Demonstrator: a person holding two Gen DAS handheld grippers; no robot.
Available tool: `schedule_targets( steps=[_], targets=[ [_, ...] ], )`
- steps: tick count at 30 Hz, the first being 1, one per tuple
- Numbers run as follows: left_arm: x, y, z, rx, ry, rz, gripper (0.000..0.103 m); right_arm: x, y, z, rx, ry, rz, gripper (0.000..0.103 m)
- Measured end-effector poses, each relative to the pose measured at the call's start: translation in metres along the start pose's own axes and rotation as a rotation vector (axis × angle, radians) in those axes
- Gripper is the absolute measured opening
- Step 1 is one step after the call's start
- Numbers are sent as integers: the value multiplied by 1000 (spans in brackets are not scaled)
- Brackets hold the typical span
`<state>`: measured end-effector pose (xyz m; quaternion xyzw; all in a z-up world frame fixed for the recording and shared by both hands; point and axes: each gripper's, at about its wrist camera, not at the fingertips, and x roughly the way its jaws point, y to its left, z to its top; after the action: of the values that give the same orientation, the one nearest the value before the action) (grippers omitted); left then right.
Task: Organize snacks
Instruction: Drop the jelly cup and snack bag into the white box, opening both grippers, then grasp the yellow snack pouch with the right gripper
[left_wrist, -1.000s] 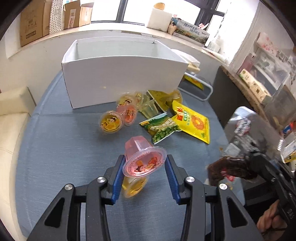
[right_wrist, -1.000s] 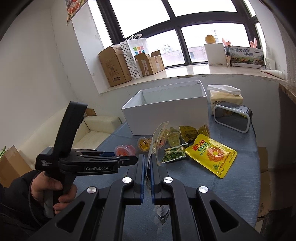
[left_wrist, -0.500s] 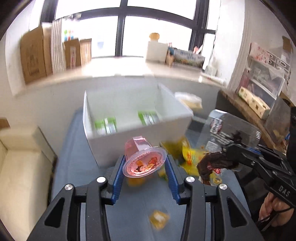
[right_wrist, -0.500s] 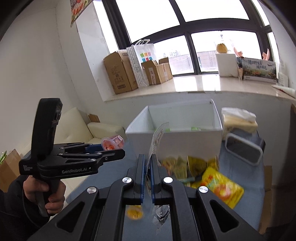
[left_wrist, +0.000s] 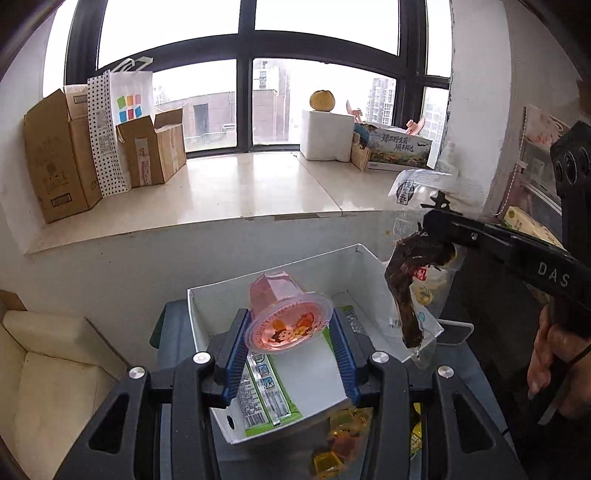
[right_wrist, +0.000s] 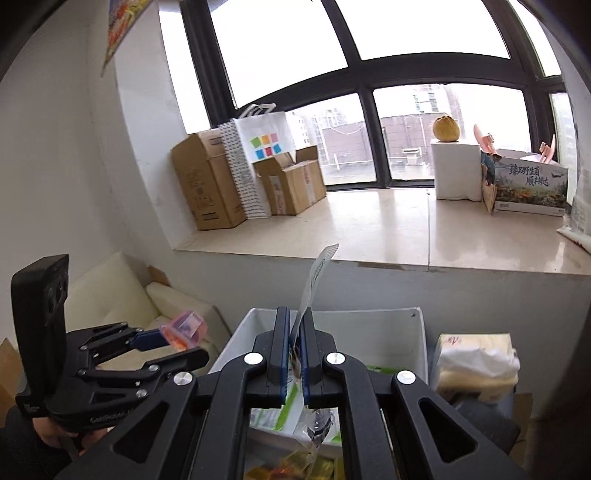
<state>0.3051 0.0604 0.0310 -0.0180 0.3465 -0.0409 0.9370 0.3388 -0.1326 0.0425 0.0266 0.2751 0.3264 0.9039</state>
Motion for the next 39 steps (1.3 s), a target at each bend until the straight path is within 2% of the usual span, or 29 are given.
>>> schedule_targets(
  steps=[5,6,7,8,9,10,16,22,25,28,29,32,36,39],
  targets=[
    [63,12,-15,-28,117,-9,52,27,-27,-5,46,40,-52,5],
    [71,13,-20,-34,135,-11,62,30,-32,-10,56,46,-59,6],
    [77,15,-24,-44,139,-19,84,33,-36,-16,54,56,-77,10],
    [80,17,-27,-59,137,-26,97,37,-39,-20,53,72,-97,18],
    [81,19,-30,-72,130,-24,103,40,-44,-25,64,90,-115,60],
    [81,21,-30,-78,130,-14,103,41,-47,-30,76,98,-127,103],
    [66,18,-33,-42,111,36,103,21,-44,-38,67,57,-135,103],
    [34,6,-54,-25,69,54,103,-9,-30,-61,41,48,-63,103],
    [19,-5,-74,-10,69,61,103,-26,-28,-85,1,99,-49,103],
    [3,-19,-102,13,70,70,103,-43,-39,-119,41,151,1,103],
    [-1,-24,-111,13,75,57,103,-50,-40,-133,24,158,-17,103],
    [-17,-41,-144,14,81,7,103,-60,-46,-169,-50,200,-16,103],
    [-32,-61,-184,16,108,-48,103,-50,-52,-214,-218,354,-4,103],
    [-38,-71,-198,33,122,-65,103,-39,-62,-227,-271,423,33,103]
  ],
)
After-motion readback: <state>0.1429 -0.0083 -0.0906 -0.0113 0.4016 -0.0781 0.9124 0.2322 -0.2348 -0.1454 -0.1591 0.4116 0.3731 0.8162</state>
